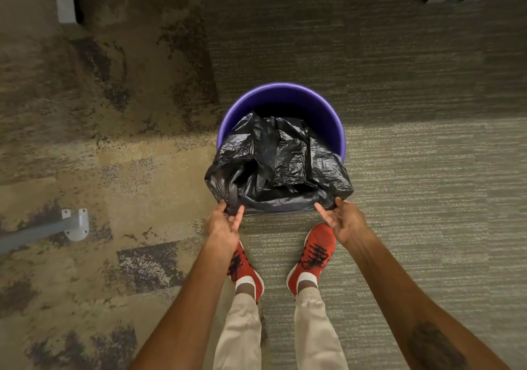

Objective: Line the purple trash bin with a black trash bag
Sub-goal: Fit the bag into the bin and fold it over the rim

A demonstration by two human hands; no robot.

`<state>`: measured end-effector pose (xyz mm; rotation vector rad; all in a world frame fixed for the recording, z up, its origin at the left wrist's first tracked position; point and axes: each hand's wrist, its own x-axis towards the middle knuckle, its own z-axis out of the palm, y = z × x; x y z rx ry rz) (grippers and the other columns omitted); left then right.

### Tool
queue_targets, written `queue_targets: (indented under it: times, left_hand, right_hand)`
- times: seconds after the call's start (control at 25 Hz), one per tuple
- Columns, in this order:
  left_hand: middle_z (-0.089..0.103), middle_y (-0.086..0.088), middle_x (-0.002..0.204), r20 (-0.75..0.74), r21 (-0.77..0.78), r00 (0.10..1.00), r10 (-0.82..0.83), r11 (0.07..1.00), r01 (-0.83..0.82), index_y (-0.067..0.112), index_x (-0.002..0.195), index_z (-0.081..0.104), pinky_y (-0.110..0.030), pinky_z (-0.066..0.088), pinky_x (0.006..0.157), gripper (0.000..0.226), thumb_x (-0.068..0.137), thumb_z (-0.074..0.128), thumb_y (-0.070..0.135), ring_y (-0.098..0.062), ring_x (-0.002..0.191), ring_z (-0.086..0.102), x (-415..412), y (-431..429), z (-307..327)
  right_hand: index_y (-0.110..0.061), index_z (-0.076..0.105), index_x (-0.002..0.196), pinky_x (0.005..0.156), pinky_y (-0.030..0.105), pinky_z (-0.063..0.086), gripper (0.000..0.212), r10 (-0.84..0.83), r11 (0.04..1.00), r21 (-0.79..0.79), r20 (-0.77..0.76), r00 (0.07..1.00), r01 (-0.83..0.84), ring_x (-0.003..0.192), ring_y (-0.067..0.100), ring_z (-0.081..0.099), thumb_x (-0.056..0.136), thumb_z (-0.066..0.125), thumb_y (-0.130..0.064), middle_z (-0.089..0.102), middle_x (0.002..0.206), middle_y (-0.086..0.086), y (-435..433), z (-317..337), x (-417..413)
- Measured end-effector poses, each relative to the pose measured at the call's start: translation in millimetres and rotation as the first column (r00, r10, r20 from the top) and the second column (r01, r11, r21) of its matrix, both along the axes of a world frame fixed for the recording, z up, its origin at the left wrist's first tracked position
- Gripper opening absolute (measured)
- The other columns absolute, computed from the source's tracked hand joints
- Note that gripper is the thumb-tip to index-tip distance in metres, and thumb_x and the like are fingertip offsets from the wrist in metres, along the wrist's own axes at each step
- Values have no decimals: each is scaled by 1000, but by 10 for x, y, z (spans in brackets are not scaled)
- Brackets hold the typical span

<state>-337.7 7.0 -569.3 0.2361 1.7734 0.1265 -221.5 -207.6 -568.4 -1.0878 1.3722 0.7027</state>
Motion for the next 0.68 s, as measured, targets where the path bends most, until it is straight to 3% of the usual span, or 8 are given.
queue_targets:
  times: [0.16, 0.28, 0.4, 0.44, 0.56, 0.68]
  left_hand:
    - [63, -8, 93, 84, -4, 993, -82, 997, 82, 12, 139, 52, -50, 53, 101, 36, 103, 51, 13, -16, 73, 56, 65, 3, -121]
    - [66, -8, 104, 49, 49, 993, -109, 993, 107, 11, 134, 56, -56, 48, 104, 34, 101, 53, 15, -22, 98, 64, 146, 69, -134]
    - [63, -9, 134, 6, 94, 993, -114, 989, 113, 8, 131, 61, -55, 45, 108, 33, 99, 55, 18, -26, 129, 57, 267, 194, -105]
    - [65, -7, 132, 10, 110, 993, -114, 988, 112, 7, 128, 62, -52, 48, 106, 33, 98, 57, 20, -24, 127, 59, 324, 246, -90]
    - [72, -3, 99, 14, 169, 996, -93, 982, 89, 10, 111, 66, -41, 59, 78, 24, 92, 67, 25, -14, 81, 68, 461, 380, -36]
    - [73, -7, 98, -38, 171, 997, -74, 982, 79, 12, 99, 65, -37, 56, 67, 17, 93, 67, 28, -21, 82, 69, 433, 384, -15]
  right_hand:
    - [-2, 60, 122, 66, 35, 62, 24, 51, 998, -31, 47, 998, -50, 102, 29, 69, 105, 43, -2, 67, 113, 16, 55, -121, 57]
    - [-4, 61, 116, 63, 29, 61, 23, 7, 1000, -30, 92, 996, -4, 85, 22, 70, 105, 41, -2, 67, 98, 12, 47, -116, 161]
    - [-4, 60, 111, 70, 30, 61, 24, -42, 999, -21, 130, 991, 45, 85, 21, 68, 104, 38, -1, 66, 102, 11, 40, -92, 268]
    - [-4, 61, 110, 73, 30, 61, 23, -50, 999, -11, 150, 987, 52, 87, 21, 68, 104, 38, -2, 67, 104, 11, 50, -83, 313]
    - [-7, 62, 117, 74, 29, 61, 21, -40, 999, -6, 204, 978, 42, 82, 18, 69, 104, 45, -5, 70, 108, 10, 81, -42, 429]
    - [-8, 64, 120, 61, 23, 56, 21, 17, 999, -51, 161, 987, -9, 64, 11, 63, 102, 53, -8, 70, 100, 9, 65, 3, 443]
